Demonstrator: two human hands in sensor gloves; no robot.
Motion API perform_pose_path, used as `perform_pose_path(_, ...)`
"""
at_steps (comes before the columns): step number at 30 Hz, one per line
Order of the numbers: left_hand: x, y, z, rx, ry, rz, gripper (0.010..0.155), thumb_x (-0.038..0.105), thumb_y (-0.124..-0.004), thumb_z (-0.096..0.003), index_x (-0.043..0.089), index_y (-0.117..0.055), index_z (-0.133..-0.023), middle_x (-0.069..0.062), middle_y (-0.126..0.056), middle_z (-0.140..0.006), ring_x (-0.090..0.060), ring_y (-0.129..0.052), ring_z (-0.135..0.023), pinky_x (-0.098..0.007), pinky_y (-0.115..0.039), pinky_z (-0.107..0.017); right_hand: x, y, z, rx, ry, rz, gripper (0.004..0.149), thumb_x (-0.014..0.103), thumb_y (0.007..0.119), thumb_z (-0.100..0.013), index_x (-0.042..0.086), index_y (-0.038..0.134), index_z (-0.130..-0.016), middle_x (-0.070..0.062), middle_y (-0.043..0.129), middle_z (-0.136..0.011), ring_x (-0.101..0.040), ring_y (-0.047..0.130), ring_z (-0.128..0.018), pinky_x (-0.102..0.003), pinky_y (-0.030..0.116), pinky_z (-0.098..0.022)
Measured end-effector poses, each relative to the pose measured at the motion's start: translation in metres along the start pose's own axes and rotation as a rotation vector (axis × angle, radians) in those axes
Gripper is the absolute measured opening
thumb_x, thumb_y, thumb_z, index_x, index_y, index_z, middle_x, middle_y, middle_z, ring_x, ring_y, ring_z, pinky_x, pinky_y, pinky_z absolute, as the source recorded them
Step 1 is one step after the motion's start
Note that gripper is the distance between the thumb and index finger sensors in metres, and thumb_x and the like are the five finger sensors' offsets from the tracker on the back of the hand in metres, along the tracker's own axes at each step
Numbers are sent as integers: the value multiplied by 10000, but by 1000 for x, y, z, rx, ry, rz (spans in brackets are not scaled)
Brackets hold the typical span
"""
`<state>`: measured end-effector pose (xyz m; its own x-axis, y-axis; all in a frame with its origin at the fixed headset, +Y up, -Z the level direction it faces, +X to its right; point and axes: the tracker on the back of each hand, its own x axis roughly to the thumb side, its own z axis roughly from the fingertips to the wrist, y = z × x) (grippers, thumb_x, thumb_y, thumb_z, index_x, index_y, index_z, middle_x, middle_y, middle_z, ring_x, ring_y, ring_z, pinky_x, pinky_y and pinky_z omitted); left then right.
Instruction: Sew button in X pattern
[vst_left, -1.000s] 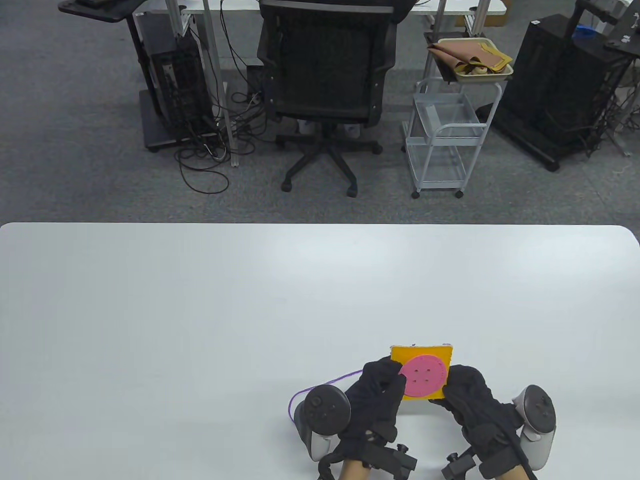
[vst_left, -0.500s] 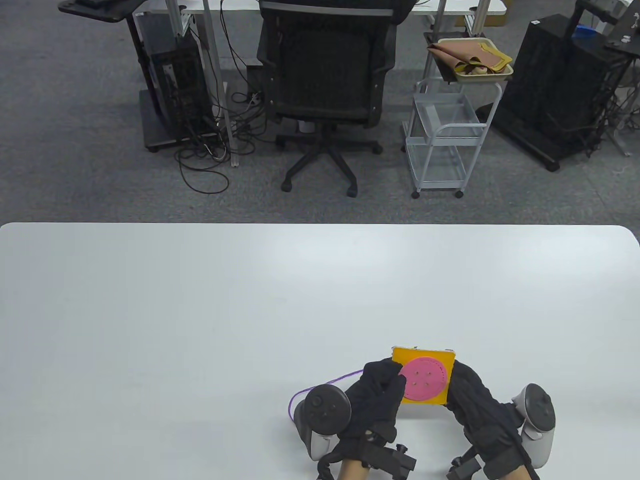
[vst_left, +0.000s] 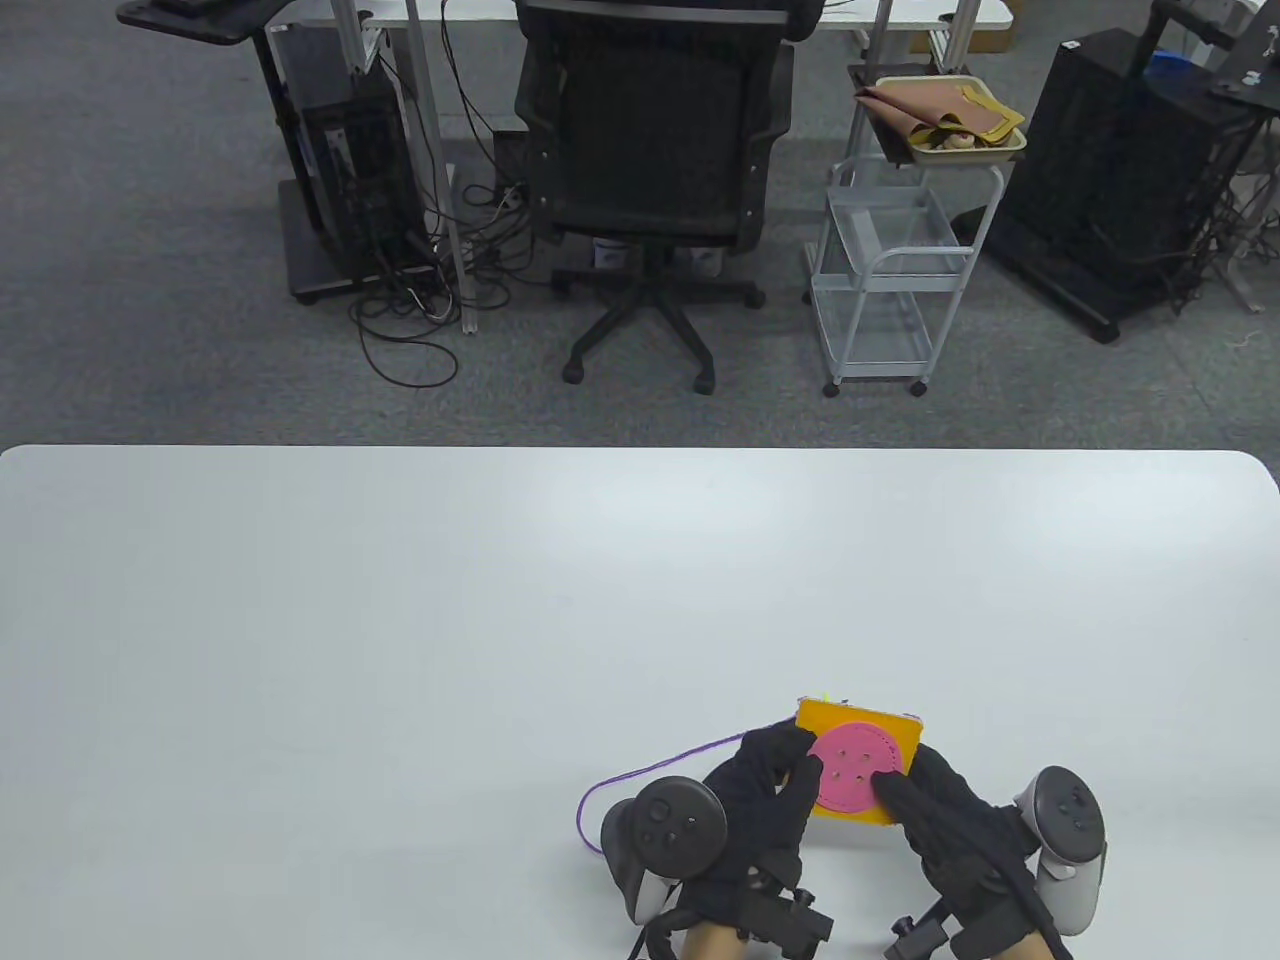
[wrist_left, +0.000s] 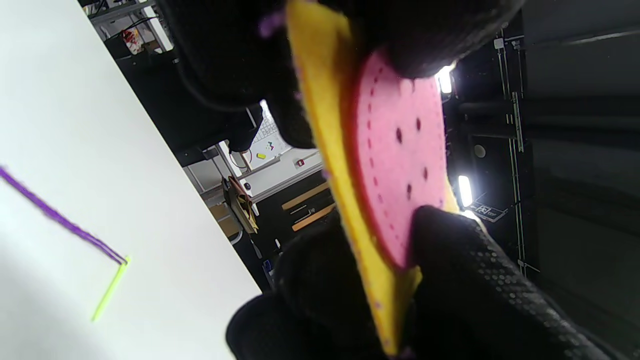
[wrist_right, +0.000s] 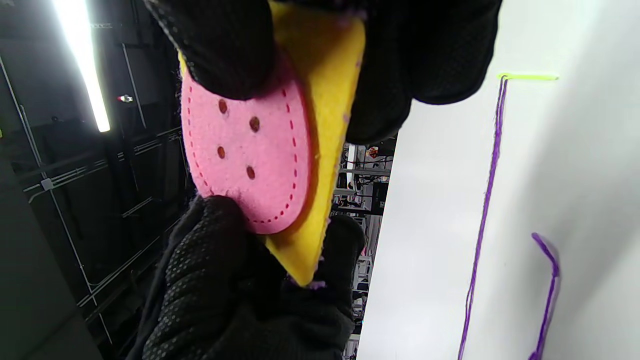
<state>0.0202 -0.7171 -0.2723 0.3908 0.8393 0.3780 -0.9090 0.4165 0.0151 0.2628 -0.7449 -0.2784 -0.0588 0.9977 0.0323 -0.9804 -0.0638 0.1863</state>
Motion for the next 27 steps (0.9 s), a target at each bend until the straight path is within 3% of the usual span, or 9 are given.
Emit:
perform_pose_path(10,10,0,2,35,-33,-166,372,365,-753,-534,310,-682,-895,-1,-905,-898,-131,-1042,-663,-438,-885,-542,1,-1,1,-23,3,14,409,342,701,-531,236,659,-923,-33,839,-836,-228,838,-765,-503,663,-720)
perform_pose_path(20,12,-2,2,45,-24,-182,565,317,-768,-531,351,-509,-1032,25,-900,-872,-114,-1028,-643,-430,-876,-542,1,-2,2,-47,0,42,413,336,702,-528,232,653,-924,-31,837,-837,-225,836,-769,-502,662,-724)
perform_pose_path(27,11,-7,1,6,58,-146,657,319,-786,-520,184,-473,-1081,15,-903,-852,-112,-1034,-619,-430,-881,-525,4,-8,3,-109,-21,72,424,321,721,-520,233,640,-927,-20,832,-843,-211,836,-775,-488,665,-734)
